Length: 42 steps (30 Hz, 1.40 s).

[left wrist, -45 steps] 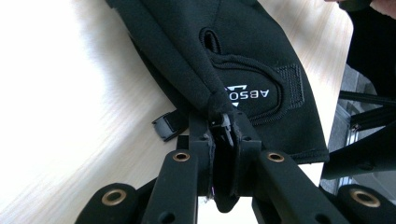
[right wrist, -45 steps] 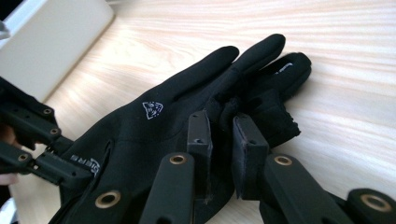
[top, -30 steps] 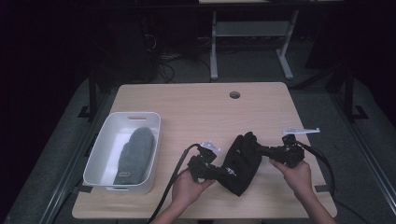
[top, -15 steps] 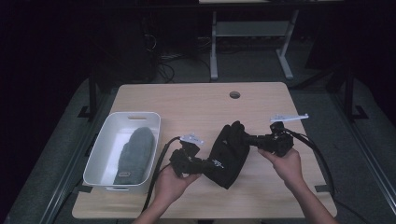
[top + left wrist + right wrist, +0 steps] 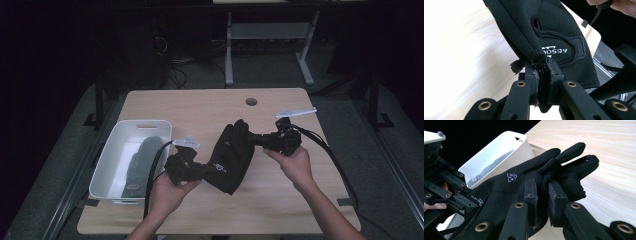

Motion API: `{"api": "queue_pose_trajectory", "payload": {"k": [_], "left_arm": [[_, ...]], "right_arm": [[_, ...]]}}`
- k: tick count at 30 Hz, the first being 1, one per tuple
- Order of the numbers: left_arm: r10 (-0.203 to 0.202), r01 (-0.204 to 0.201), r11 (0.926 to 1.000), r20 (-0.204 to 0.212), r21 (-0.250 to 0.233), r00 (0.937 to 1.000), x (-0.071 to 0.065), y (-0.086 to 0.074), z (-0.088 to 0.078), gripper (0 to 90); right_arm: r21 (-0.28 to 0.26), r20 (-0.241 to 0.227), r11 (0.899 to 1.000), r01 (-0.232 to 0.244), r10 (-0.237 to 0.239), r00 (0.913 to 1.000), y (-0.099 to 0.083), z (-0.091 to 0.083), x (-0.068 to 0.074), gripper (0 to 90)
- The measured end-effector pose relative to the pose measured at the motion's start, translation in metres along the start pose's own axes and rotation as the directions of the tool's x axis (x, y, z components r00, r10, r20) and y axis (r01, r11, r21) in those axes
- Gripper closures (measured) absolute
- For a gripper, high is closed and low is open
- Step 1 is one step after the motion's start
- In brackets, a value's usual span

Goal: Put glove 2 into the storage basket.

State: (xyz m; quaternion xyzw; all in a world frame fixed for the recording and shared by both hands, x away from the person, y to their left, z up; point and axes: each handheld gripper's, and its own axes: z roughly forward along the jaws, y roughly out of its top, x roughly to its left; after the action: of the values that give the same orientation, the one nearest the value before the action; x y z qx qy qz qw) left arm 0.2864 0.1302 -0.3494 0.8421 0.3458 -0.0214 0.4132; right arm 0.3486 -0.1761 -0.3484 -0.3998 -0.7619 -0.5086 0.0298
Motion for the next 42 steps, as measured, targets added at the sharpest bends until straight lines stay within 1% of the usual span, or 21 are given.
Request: {"api": "queue_pose_trajectory", "payload": {"k": [3, 5, 6, 10, 12, 14, 18, 22, 25, 32, 34, 38, 40, 42], "left_arm": [[-0.007, 0.007, 1.0, -0.006, -0.006, 1.0, 0.004, -0.001, -0.006, 81.9], [-0.015, 0.014, 0.9998, -0.015, -0.013, 0.9998, 0.005, -0.002, -0.011, 81.9], [-0.015, 0.015, 0.9998, -0.017, -0.015, 0.9997, 0.007, -0.002, -0.012, 81.9], [-0.025, 0.025, 0.9994, -0.025, -0.022, 0.9994, 0.01, -0.004, -0.019, 81.9], [-0.029, 0.028, 0.9992, -0.027, -0.029, 0.9992, 0.011, -0.005, -0.023, 81.9], [-0.028, 0.027, 0.9991, -0.034, -0.034, 0.999, 0.013, -0.005, -0.026, 81.9], [-0.03, 0.028, 0.9988, -0.044, -0.04, 0.9986, 0.015, -0.006, -0.034, 81.8], [-0.041, 0.038, 0.998, -0.053, -0.05, 0.9978, 0.018, -0.008, -0.04, 81.8], [-0.046, 0.043, 0.9978, -0.058, -0.05, 0.9972, 0.021, -0.009, -0.045, 81.8], [-0.058, 0.053, 0.9966, -0.076, -0.064, 0.9955, 0.026, -0.013, -0.057, 81.8], [-0.066, 0.061, 0.9957, -0.078, -0.071, 0.9948, 0.028, -0.015, -0.059, 81.8], [-0.067, 0.061, 0.9958, -0.088, -0.068, 0.9939, 0.03, -0.018, -0.065, 81.7], [-0.071, 0.064, 0.9952, -0.091, -0.074, 0.9933, 0.031, -0.019, -0.068, 81.8], [-0.075, 0.068, 0.9947, -0.094, -0.077, 0.9928, 0.032, -0.02, -0.071, 81.7]], "right_arm": [[0.007, -0.01, 1.0, 0.005, -0.005, 0.9999, 0.006, 0.005, 0.003, 79.1], [0.008, -0.018, 1.0, 0.018, -0.018, 0.9997, 0.01, 0.009, 0.005, 79.1], [0.011, -0.021, 1.0, 0.013, -0.013, 0.9997, 0.011, 0.011, 0.006, 79.1], [0.016, -0.032, 1.0, 0.024, -0.024, 0.9992, 0.019, 0.018, 0.01, 79.1], [0.021, -0.037, 1.0, 0.021, -0.02, 0.9991, 0.022, 0.021, 0.012, 79.1], [0.02, -0.042, 0.999, 0.031, -0.031, 0.9987, 0.026, 0.024, 0.014, 79.1], [0.023, -0.051, 0.999, 0.034, -0.032, 0.9982, 0.032, 0.03, 0.018, 79.1], [0.028, -0.06, 0.999, 0.035, -0.033, 0.9976, 0.038, 0.036, 0.022, 79.1], [0.031, -0.068, 0.998, 0.049, -0.047, 0.9966, 0.043, 0.042, 0.023, 79.1], [0.039, -0.087, 0.997, 0.062, -0.059, 0.9945, 0.053, 0.054, 0.031, 79.1], [0.04, -0.096, 0.998, 0.057, -0.053, 0.9939, 0.055, 0.057, 0.033, 79.0], [0.052, -0.103, 0.996, 0.066, -0.06, 0.9929, 0.059, 0.064, 0.037, 79.1], [0.048, -0.11, 0.996, 0.07, -0.064, 0.9919, 0.061, 0.067, 0.039, 79.1], [0.049, -0.12, 0.997, 0.064, -0.057, 0.9911, 0.063, 0.07, 0.039, 79.0]]}}
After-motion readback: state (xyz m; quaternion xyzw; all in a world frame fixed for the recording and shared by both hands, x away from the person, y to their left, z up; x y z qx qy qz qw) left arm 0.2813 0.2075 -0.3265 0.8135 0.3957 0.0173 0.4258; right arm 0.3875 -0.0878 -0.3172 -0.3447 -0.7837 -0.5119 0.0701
